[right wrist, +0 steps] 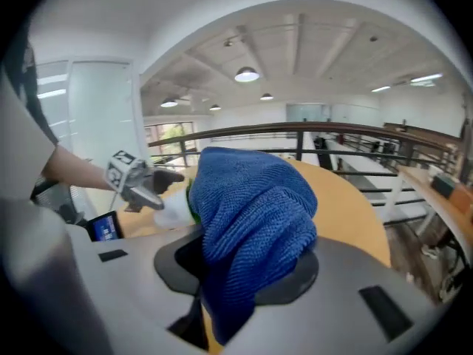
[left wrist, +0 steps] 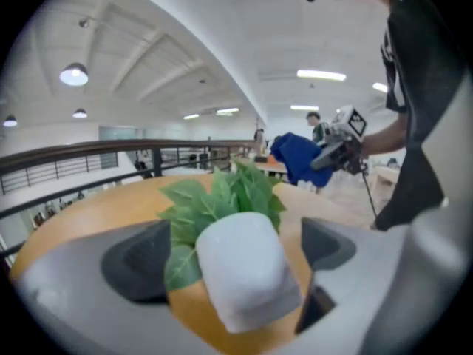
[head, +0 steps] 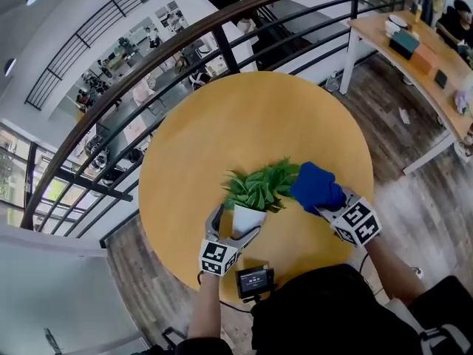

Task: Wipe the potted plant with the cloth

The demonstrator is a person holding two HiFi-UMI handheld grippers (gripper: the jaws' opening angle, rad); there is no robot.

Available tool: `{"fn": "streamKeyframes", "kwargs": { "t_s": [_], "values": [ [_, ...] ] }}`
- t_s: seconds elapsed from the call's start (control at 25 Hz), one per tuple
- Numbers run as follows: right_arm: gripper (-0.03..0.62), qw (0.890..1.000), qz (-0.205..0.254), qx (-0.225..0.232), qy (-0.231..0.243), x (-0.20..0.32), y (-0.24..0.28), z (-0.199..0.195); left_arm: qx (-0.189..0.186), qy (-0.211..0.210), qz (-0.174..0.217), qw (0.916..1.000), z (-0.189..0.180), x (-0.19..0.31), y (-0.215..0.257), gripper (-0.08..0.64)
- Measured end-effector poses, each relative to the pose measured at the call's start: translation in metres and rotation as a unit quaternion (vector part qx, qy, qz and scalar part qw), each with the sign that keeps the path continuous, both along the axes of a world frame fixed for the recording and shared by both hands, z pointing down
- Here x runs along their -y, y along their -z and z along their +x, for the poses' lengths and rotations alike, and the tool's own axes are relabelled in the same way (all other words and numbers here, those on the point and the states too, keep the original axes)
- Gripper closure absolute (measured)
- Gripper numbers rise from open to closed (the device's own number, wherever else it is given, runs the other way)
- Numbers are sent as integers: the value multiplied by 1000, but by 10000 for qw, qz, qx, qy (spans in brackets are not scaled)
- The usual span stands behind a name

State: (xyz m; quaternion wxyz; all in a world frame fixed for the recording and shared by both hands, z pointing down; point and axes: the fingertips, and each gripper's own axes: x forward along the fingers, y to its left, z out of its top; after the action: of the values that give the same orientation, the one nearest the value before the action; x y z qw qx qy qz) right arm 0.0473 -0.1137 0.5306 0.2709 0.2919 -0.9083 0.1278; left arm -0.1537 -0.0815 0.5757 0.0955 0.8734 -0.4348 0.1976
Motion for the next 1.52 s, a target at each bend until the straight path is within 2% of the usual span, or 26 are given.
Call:
{"fn": "streamKeyframes", "kwargs": {
  "t_s": [0.04,0.08,0.16,0.24,0.28,0.36,0.44,0.56,0.64,0.68,0.72,0.76,0.84,0.88,0.92,1.0,1.08,1.16,1.24,1.32,1.4,1.44,1.52],
  "values": [
    [457,9996,47,-114,-262,18,-4,-1,283,-94,-54,9995,7,3,-5,18],
    [457,9990,1,-327,-300,30,-14,-7,657,-236,-144,9975,14,5,-15,20],
    [457,9917,-607,-1132,62,32,-60,-17,1284,-453,-240,9904,26,5,-36,45],
    [457,9672,-1508,-2009,375,12,-113,5,1348,-382,-221,9899,31,5,-42,46],
    [457,9574,-1798,-2235,340,4,-130,24,1293,-323,-215,9908,31,6,-41,46],
    [457,9534,-2005,-2254,-80,2,-136,60,1208,-313,-203,9920,33,6,-39,46],
    [457,9576,-1736,-2230,-558,24,-120,84,1157,-335,-192,9925,33,9,-39,46],
    [457,9675,-803,-2212,-929,75,-77,85,1269,-428,-181,9908,36,11,-38,46],
    [457,9730,-286,-2148,-791,93,-55,60,1401,-518,-182,9886,37,5,-39,46],
    [457,9730,-120,-2242,-537,96,-53,44,1438,-538,-172,9880,37,3,-39,46],
    [457,9685,-48,-2482,-188,95,-60,31,1454,-543,-156,9878,37,3,-39,46],
    [457,9584,-74,-2846,195,90,-75,23,1456,-539,-140,9878,37,4,-39,46],
    [457,9291,-306,-3606,756,72,-114,30,1461,-527,-131,9878,37,4,-40,46],
    [457,9195,-433,-3819,825,64,-129,41,1474,-527,-133,9876,38,3,-40,46],
    [457,9168,-540,-3882,759,57,-138,54,1488,-531,-131,9874,38,2,-41,46],
    [457,9183,-652,-3876,471,53,-139,79,1489,-542,-115,9873,38,1,-41,48],
    [457,9166,-592,-3948,224,58,-132,101,1470,-538,-90,9876,37,1,-41,48],
    [457,9256,-469,-3756,-28,61,-117,108,1490,-543,-53,9873,37,2,-41,48],
    [457,9438,-163,-3291,-271,64,-90,95,1561,-578,-17,9860,38,5,-40,48],
    [457,9586,262,-2817,-315,62,-62,70,1619,-598,-14,9850,40,6,-39,48],
    [457,9615,481,-2705,65,49,-57,40,1637,-584,-25,9848,40,5,-40,48],
    [457,9560,473,-2865,416,38,-67,29,1634,-574,-34,9849,40,5,-40,48],
    [457,9309,375,-3436,1184,12,-98,20,1620,-563,-64,9852,40,6,-41,48]
  ]
}}
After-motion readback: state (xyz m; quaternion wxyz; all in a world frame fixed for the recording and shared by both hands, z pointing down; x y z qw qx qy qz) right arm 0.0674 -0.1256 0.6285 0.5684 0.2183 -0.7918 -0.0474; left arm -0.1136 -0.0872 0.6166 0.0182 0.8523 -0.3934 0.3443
